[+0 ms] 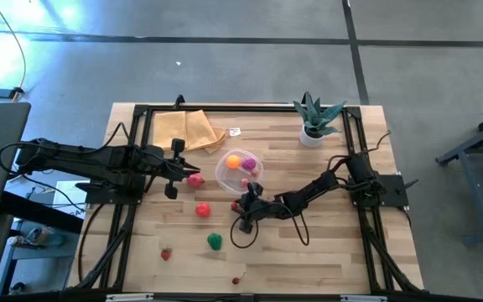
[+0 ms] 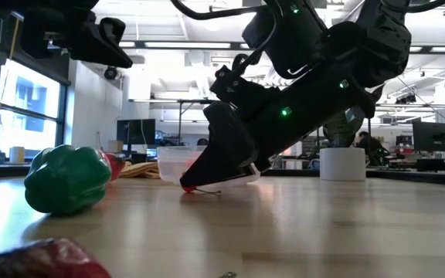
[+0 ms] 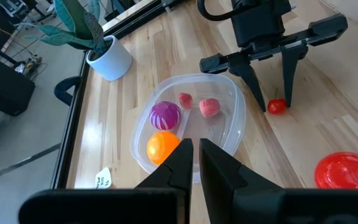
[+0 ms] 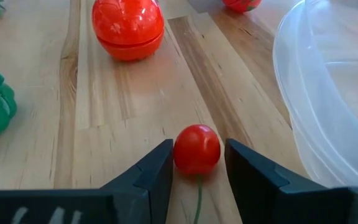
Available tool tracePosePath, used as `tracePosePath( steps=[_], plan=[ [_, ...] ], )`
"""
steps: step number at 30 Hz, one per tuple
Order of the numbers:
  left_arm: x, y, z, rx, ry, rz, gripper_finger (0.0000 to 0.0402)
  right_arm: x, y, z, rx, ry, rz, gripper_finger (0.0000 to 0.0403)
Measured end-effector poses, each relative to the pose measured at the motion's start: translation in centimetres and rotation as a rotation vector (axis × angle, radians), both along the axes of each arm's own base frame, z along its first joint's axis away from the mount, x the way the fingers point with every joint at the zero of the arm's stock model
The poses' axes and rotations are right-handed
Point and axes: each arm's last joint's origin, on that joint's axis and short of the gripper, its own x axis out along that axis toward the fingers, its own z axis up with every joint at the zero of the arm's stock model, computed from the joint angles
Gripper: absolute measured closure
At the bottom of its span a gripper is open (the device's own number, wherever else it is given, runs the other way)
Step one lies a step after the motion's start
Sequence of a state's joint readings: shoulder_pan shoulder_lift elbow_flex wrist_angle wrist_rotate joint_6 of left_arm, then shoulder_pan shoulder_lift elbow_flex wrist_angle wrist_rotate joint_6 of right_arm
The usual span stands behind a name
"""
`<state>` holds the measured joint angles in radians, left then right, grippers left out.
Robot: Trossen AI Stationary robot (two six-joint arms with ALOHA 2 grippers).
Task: Pick and placing Produce into tupperware
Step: Put the top cherry into the transparent bin
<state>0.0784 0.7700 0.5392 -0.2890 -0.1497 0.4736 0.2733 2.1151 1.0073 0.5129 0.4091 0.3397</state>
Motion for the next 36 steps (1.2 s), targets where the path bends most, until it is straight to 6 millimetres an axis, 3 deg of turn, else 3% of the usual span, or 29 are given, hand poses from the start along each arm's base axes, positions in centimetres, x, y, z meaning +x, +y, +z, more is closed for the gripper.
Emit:
tracePosePath(
  steps=[9, 25, 30, 36],
  plan=[
    [0.0, 0.0, 0.0, 0.000, 0.000, 0.000, 0.0383, 0.0, 0.0, 0.0, 0.003, 0.000, 0.004, 0.0302],
    [0.0, 0.0, 0.0, 0.000, 0.000, 0.000, 0.0383, 0.1, 0.4, 0.4, -0.011, -0.028, 0.024, 0.0305],
    [0.0, 0.0, 0.0, 0.000, 0.000, 0.000, 0.0383, -0.1, 0.9, 1.9, -0.004, -0.057, 0.046, 0.0306],
    [0.0, 0.0, 0.0, 0.000, -0.001, 0.000, 0.0383, -0.9, 0.7, 5.8, -0.036, -0.065, 0.046, 0.0306]
  ],
)
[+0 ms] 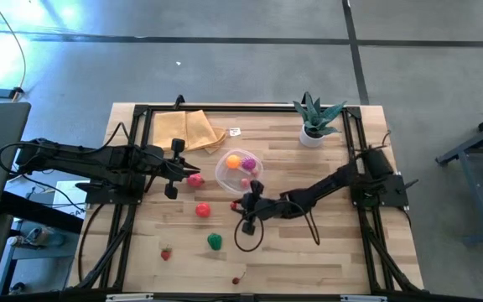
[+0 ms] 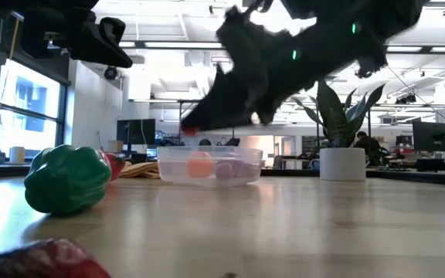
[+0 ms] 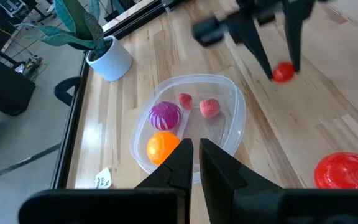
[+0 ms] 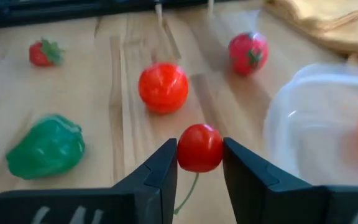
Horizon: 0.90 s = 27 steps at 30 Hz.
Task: Pick and placing Produce into tupperware
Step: Put the top cherry into the transparent bin
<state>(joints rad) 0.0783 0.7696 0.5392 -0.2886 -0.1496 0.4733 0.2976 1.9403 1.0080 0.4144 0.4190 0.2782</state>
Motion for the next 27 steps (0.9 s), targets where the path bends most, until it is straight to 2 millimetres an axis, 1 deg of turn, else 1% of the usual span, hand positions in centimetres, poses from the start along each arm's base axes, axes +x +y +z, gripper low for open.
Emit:
tracePosePath(
  steps=[3, 7, 9, 11, 14, 16, 19, 22, 27],
  plan=[
    [0.0, 0.0, 0.0, 0.000, 0.000, 0.000, 0.0383, -0.6, -1.1, 2.2, -0.036, 0.010, -0.028, 0.0306],
    [0.0, 0.0, 0.0, 0.000, 0.001, 0.000, 0.0383, -1.2, -3.4, 5.2, -0.075, 0.003, -0.065, 0.0306],
    [0.0, 0.0, 0.0, 0.000, 0.000, 0.000, 0.0383, -1.5, -4.8, 6.1, -0.071, 0.006, -0.084, 0.0306],
    [0.0, 0.0, 0.0, 0.000, 0.001, 0.000, 0.0383, -1.7, -6.4, 6.5, -0.070, 0.028, -0.107, 0.0306],
    [0.0, 0.0, 0.0, 0.000, 0.001, 0.000, 0.0383, -1.7, -8.6, 6.4, -0.045, 0.064, -0.132, 0.0306],
    [0.0, 0.0, 0.0, 0.000, 0.000, 0.000, 0.0383, -1.6, -9.9, 5.8, 0.000, 0.098, -0.136, 0.0306],
    [0.0, 0.0, 0.0, 0.000, 0.000, 0.000, 0.0383, -1.5, -11.3, 4.6, 0.049, 0.147, -0.139, 0.0306],
    [0.0, 0.0, 0.0, 0.000, 0.000, 0.000, 0.0383, -1.2, -11.9, 3.7, 0.062, 0.167, -0.144, 0.0306],
    [0.0, 0.0, 0.0, 0.000, 0.001, 0.000, 0.0383, -0.9, -11.9, 2.2, 0.078, 0.206, -0.141, 0.0306]
  ],
)
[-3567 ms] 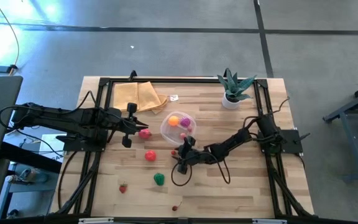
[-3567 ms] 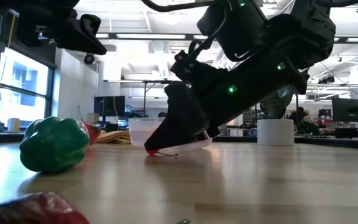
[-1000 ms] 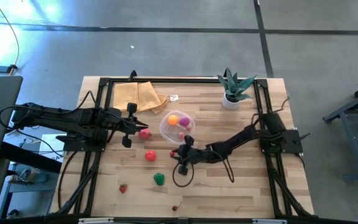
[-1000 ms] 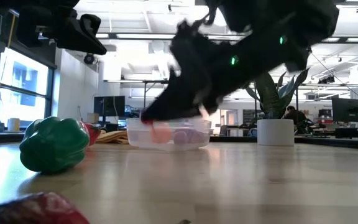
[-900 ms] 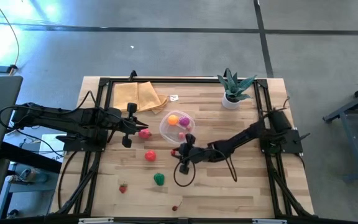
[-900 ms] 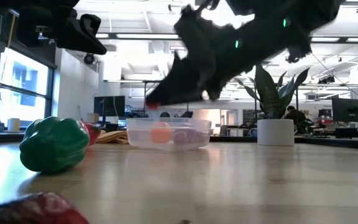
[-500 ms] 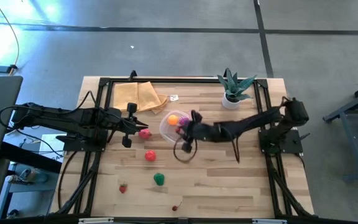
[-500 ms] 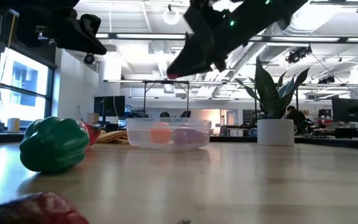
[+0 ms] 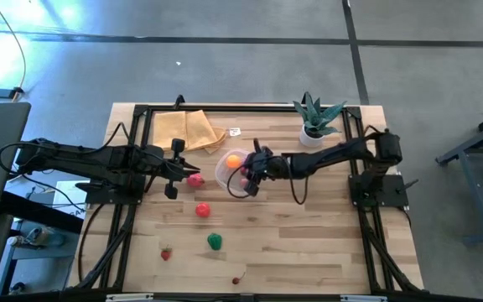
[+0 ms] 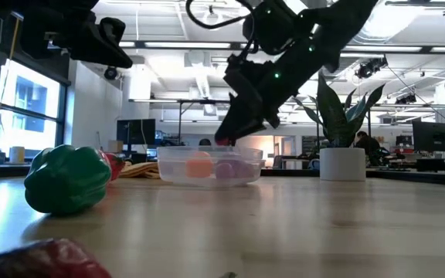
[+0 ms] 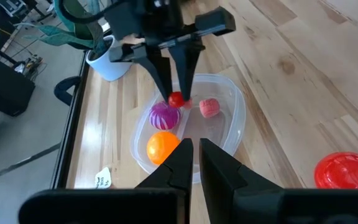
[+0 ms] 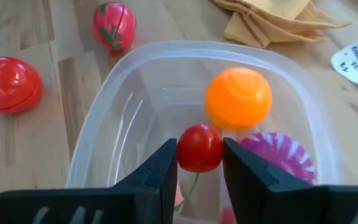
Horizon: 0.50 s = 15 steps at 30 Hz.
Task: Pick and placing Produce into tupperware
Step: Put the top cherry into the transparent bin
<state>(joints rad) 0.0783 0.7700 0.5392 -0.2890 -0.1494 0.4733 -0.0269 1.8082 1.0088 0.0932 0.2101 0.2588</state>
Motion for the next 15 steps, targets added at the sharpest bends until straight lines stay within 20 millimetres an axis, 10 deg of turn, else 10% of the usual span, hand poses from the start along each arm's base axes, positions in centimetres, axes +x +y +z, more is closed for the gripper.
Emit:
tracePosePath(
  steps=[15],
  plan=[
    [0.0, 0.0, 0.0, 0.000, 0.000, 0.000, 0.0383, 0.7, 0.0, -3.2, 0.006, 0.053, 0.000, 0.0306]
  ],
)
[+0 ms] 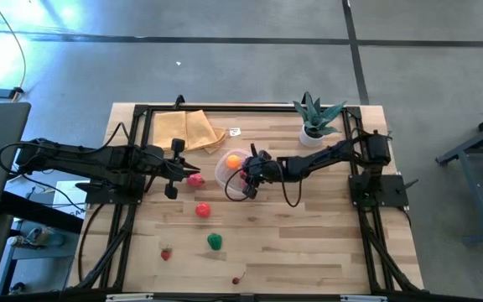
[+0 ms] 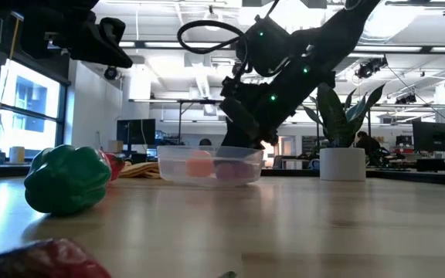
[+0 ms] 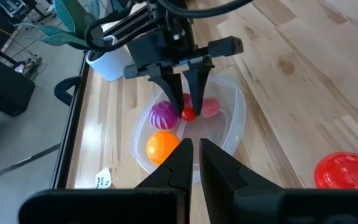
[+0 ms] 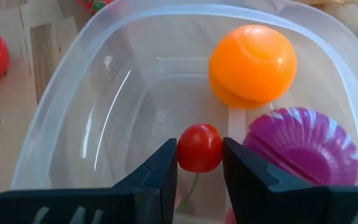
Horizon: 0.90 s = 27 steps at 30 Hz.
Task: Pick and placing Produce into tupperware
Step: Put the top cherry into the transparent bin, then put the dragon fruit into the transparent bin
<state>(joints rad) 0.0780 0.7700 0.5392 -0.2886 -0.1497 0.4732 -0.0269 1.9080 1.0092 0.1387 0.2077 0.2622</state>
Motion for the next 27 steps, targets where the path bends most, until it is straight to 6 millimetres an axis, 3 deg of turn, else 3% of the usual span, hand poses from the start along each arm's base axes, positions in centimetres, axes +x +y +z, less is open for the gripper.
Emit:
tracePosePath(
  steps=[10, 27],
  plan=[
    [0.00, 0.00, 0.00, 0.000, 0.000, 0.000, 0.0383, 0.02, 0.00, -0.14, 0.000, 0.003, 0.001, 0.0305],
    [0.00, 0.01, 0.00, 0.000, 0.000, 0.000, 0.0383, 0.02, -0.04, -0.14, -0.004, 0.005, 0.012, 0.0260]
  ],
)
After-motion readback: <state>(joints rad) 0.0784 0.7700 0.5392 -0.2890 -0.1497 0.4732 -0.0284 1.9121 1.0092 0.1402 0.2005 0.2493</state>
